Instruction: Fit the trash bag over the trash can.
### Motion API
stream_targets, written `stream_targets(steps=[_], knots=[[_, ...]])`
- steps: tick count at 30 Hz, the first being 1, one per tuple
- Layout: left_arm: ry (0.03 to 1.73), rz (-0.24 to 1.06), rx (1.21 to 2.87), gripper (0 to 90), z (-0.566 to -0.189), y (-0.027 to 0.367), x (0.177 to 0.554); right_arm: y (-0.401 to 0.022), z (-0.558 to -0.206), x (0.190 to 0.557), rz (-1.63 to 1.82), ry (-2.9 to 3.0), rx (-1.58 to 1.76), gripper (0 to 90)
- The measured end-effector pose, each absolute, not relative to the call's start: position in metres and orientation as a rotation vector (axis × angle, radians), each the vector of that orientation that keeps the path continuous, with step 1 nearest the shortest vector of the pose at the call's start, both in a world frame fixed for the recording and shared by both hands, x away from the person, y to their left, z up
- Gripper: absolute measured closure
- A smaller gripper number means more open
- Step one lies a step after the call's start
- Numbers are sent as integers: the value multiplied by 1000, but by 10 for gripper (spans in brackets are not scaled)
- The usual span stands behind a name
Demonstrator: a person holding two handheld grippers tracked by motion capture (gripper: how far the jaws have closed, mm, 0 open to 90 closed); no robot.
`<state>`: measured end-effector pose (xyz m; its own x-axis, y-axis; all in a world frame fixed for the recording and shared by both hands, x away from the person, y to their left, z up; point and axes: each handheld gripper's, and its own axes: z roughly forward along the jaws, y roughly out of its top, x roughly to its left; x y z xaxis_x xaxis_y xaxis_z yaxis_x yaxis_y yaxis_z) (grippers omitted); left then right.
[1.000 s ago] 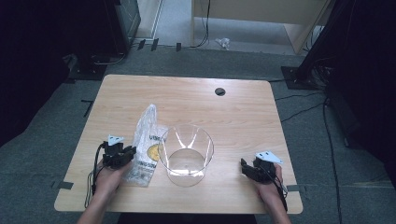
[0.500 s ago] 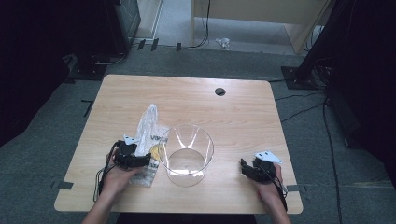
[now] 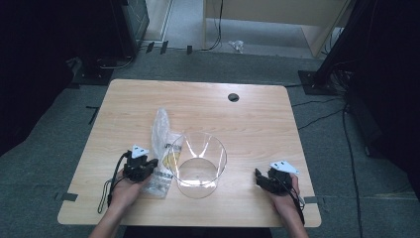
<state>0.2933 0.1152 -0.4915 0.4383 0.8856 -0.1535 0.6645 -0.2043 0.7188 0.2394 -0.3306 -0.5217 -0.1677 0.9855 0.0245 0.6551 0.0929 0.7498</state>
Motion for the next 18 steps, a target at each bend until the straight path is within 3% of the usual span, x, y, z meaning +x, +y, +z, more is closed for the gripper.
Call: stream_targets(steps=[11,18], knots=[[1288,458,1787,900,-447,127,285,-315,-524,242,860,1896,1609,153],[1263,545,1630,900,-412,134,277,-304,-524,242,865,1917,1591,144]])
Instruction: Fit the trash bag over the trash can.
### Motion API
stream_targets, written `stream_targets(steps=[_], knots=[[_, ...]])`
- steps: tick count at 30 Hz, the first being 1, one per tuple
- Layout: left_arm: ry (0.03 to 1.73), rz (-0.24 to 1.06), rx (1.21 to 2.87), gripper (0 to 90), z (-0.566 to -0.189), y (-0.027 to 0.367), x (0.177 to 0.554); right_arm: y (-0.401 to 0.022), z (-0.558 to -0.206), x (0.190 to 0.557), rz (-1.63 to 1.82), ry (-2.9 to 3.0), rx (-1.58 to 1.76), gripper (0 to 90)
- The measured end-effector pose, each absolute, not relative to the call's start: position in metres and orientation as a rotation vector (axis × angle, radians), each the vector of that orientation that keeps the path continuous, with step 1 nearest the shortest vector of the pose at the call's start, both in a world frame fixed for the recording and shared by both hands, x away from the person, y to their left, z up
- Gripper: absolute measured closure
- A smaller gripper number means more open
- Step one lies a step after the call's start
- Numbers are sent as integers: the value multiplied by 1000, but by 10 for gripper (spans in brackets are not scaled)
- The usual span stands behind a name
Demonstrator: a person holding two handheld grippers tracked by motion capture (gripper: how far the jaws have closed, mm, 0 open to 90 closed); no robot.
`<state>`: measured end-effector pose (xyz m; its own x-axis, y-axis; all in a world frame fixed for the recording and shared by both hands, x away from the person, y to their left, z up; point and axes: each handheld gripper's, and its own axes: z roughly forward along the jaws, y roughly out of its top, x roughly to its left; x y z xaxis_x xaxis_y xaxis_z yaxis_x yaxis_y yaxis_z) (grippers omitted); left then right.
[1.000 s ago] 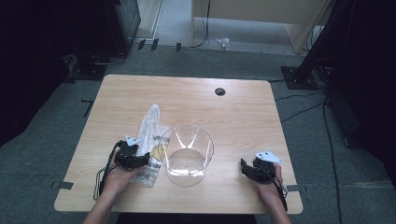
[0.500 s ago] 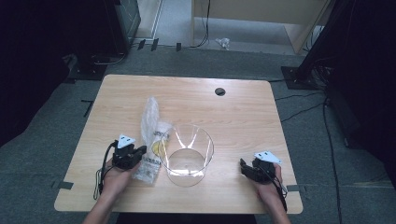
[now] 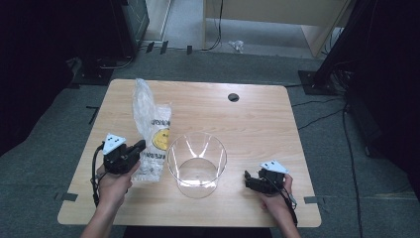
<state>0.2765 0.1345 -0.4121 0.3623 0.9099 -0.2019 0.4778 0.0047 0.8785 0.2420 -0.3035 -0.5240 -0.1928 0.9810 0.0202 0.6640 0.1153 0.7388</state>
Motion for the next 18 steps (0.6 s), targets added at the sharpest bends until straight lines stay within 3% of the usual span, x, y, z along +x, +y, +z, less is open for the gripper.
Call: stream_targets(steps=[8,14,18], knots=[[1189,614,1475,900,-374,137,267,-296,-524,241,882,1946,1569,150],[1094,577,1444,900,-357,122,261,-288,-524,242,890,1959,1554,161],[1034,523,1428,900,-354,107,259,-278,-523,243,905,1973,1533,215]])
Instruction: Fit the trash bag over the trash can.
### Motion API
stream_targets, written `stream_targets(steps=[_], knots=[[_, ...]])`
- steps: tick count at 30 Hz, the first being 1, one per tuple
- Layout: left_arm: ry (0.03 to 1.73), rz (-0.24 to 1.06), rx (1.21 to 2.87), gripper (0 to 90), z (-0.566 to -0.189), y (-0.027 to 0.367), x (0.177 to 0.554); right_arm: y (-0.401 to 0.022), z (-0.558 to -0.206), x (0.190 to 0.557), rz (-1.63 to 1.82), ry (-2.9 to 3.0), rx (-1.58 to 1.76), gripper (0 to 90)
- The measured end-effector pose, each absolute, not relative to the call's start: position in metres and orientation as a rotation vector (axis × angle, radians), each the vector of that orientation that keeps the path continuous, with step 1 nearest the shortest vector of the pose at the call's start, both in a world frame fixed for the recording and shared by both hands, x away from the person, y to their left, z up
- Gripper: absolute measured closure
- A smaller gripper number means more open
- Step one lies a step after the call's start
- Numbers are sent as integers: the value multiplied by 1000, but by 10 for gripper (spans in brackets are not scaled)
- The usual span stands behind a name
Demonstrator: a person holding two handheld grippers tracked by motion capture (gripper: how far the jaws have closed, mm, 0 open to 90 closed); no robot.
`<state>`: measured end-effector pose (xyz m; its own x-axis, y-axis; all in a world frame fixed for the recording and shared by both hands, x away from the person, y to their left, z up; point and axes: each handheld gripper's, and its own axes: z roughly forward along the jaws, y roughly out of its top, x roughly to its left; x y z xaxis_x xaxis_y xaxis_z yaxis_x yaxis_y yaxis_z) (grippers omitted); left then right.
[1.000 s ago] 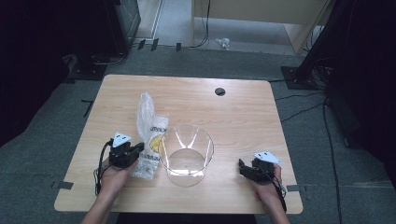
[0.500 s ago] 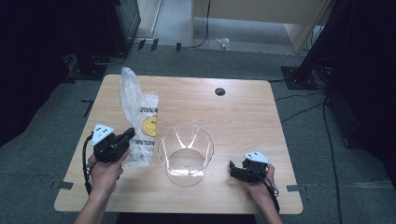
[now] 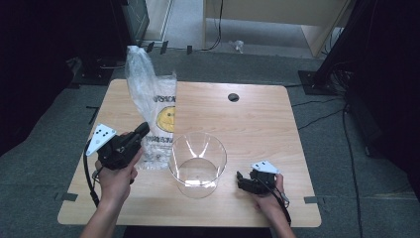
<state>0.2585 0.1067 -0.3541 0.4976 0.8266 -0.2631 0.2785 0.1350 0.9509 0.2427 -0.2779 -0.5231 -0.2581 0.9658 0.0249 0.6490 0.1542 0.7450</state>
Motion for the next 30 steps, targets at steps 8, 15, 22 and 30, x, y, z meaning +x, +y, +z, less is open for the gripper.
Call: stream_targets(steps=[8,15,22,30], knots=[[950,494,1425,900,-353,75,261,-257,-518,245,955,1954,1550,279],[886,431,1417,900,-364,56,269,-242,-510,242,1028,2000,1503,283],[859,419,1415,900,-373,52,272,-228,-508,239,1017,2030,1433,321],[872,454,1465,900,-380,53,275,-220,-502,243,1013,2059,1377,304]])
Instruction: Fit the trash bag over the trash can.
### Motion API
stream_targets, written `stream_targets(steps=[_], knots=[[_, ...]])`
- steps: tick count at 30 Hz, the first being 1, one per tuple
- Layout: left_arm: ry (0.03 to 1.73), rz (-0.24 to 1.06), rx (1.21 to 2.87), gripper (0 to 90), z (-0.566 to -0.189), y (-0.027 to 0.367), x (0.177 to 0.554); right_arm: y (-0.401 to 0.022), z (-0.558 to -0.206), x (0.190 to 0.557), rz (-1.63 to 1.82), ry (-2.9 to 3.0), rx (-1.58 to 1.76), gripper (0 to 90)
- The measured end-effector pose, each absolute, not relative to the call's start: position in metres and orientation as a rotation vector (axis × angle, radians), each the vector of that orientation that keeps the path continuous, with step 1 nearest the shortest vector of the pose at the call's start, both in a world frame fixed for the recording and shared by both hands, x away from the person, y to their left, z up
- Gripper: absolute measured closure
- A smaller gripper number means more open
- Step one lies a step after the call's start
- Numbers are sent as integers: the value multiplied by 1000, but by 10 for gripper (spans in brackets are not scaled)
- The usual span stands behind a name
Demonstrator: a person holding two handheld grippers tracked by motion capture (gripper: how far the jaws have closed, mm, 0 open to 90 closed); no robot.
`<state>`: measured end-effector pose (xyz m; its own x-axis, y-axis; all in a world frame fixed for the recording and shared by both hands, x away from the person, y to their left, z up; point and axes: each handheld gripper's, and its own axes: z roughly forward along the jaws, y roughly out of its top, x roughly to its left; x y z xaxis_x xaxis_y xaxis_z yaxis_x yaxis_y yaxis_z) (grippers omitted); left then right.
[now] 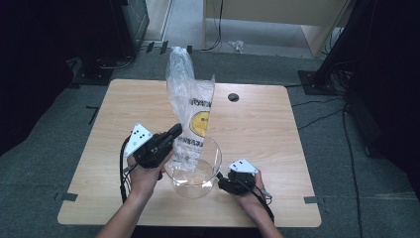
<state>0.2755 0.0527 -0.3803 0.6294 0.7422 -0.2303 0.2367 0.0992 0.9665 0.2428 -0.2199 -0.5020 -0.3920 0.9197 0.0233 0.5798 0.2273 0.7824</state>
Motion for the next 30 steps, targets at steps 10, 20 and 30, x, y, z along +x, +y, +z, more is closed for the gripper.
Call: stream_targets(steps=[10,20,30], knots=[[893,443,1510,900,-395,57,278,-240,-478,241,1065,1984,1400,308],[811,437,1533,789,-404,61,265,-242,-479,239,1062,1987,1408,309],[799,497,1576,828,-410,66,252,-243,-481,239,1059,1988,1410,309]])
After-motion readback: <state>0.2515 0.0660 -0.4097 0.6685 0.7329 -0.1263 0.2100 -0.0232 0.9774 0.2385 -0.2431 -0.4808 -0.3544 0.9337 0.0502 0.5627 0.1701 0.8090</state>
